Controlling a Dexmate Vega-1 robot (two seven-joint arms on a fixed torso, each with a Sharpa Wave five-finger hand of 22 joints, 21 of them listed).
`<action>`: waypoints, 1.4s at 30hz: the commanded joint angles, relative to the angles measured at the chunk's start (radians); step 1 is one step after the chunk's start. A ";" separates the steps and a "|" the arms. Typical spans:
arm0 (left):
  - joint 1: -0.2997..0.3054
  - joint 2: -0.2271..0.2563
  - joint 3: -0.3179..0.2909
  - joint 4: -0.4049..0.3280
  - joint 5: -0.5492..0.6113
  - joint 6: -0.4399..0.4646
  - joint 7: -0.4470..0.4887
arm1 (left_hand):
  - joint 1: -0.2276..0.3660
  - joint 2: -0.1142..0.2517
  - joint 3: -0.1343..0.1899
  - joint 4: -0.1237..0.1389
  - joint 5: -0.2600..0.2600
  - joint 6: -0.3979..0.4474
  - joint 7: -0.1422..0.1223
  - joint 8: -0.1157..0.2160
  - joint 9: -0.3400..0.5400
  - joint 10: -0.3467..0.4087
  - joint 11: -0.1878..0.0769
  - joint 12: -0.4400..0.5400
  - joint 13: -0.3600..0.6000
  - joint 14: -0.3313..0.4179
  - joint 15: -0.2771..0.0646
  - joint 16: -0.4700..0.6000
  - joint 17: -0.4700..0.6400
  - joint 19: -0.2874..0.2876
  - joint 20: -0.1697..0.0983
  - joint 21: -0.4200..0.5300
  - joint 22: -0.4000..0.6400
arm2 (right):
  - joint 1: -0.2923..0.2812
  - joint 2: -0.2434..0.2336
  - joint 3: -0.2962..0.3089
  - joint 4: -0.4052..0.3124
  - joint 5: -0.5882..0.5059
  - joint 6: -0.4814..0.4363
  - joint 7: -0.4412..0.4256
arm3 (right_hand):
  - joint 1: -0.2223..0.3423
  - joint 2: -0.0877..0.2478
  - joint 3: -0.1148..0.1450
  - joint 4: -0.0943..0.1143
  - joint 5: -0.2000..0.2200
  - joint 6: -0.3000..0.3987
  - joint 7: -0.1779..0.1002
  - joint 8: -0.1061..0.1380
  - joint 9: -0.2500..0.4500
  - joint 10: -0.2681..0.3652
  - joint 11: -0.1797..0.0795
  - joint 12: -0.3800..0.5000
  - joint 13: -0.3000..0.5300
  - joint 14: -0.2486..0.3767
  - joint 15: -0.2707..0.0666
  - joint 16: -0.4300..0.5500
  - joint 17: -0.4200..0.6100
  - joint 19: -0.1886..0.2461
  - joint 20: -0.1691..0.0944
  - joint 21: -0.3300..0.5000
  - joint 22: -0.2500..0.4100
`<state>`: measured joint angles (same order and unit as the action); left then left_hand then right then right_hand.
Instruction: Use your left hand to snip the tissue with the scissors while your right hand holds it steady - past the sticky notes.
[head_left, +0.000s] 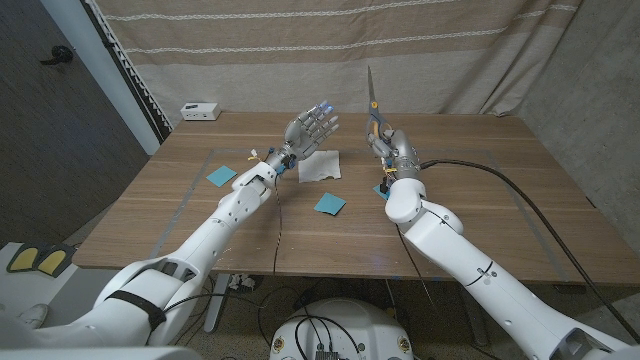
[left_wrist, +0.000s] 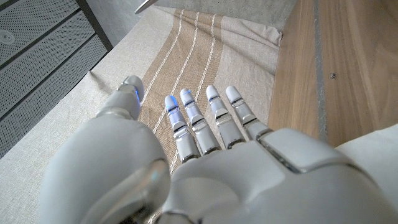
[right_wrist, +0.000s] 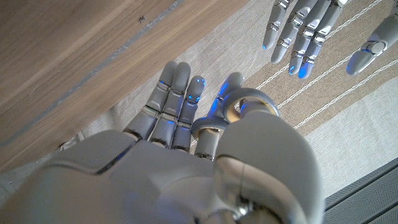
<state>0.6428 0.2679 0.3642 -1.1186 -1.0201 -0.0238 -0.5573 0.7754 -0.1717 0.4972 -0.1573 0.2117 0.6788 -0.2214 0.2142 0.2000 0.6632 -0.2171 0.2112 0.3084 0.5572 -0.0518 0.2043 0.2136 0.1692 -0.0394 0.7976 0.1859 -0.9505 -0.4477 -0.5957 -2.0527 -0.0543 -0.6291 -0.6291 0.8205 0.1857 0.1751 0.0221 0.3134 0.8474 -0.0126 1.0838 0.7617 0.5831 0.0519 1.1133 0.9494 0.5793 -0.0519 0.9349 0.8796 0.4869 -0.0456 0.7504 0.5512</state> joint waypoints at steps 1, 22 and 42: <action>0.012 0.009 -0.007 0.001 -0.001 -0.032 -0.021 | 0.004 0.003 -0.004 -0.001 0.010 0.010 -0.001 -0.001 0.002 -0.006 0.002 -0.002 -0.001 -0.015 -0.159 -0.001 0.001 -0.005 -0.009 -0.007 0.003 | -0.006 -0.031 0.028 -0.010 0.067 0.057 0.032 | -0.002 -0.003 -0.010 -0.004 -0.001 0.033 0.001 0.012 -0.003 0.204 -0.171 0.012 -0.017 0.038 -0.160 0.020 -0.007 0.026 -0.082 0.046 0.036; 0.034 0.022 -0.001 -0.029 0.001 -0.030 0.003 | -0.008 0.001 -0.016 0.003 0.009 0.019 -0.001 -0.001 0.002 -0.023 0.002 -0.009 -0.013 -0.045 -0.158 -0.008 -0.004 -0.013 -0.003 -0.017 0.003 | -0.051 -0.076 0.170 0.031 0.450 0.277 0.255 | -0.022 -0.012 -0.060 -0.018 -0.008 0.003 -0.009 0.019 0.029 0.230 -0.176 0.027 -0.046 0.156 -0.160 0.076 -0.084 0.060 -0.098 0.231 0.185; 0.053 0.035 0.005 -0.065 0.003 -0.029 0.025 | -0.009 0.004 -0.019 0.004 0.010 0.018 -0.001 -0.003 0.001 -0.027 0.002 -0.009 -0.018 -0.048 -0.158 -0.006 -0.006 -0.011 -0.002 -0.020 0.003 | -0.053 -0.128 0.188 0.080 0.689 0.390 0.370 | -0.018 -0.016 -0.083 -0.038 -0.003 -0.013 -0.017 0.012 0.033 0.176 -0.181 0.047 0.001 0.112 -0.161 0.091 -0.117 0.018 -0.092 0.245 0.145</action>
<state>0.6869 0.2979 0.3660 -1.1678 -1.0178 -0.0552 -0.5439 0.7752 -0.1715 0.4862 -0.1544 0.2116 0.6877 -0.2198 0.2142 0.2001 0.6382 -0.2143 0.2034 0.2876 0.5162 -0.0500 0.2001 0.2057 0.1603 -0.0377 0.7822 0.1862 -1.0023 -0.5477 -0.4167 -1.9929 0.5230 -0.2941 -0.3132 0.7997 0.1743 0.0945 -0.0115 0.3064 0.8458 -0.0269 1.0941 0.7870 0.6214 0.0194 1.1541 0.9385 0.7065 -0.0594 1.0144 0.7594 0.5151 -0.0486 0.9865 0.6893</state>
